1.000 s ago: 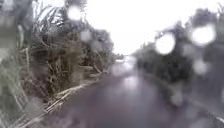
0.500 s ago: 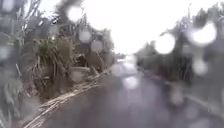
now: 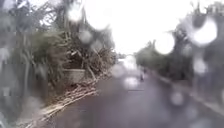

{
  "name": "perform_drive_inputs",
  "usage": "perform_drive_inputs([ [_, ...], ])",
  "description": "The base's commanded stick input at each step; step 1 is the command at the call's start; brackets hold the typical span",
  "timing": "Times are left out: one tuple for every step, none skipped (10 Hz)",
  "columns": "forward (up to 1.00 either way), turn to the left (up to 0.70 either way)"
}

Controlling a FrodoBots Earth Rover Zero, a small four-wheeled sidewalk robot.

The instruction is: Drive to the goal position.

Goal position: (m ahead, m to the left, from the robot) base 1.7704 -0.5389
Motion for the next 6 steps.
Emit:
perform_drive_inputs([
  [1.0, 0.0],
  [1.0, 0.0],
  [1.0, 0.0],
  [1.0, 0.0],
  [1.0, 0.0],
  [1.0, 0.0],
])
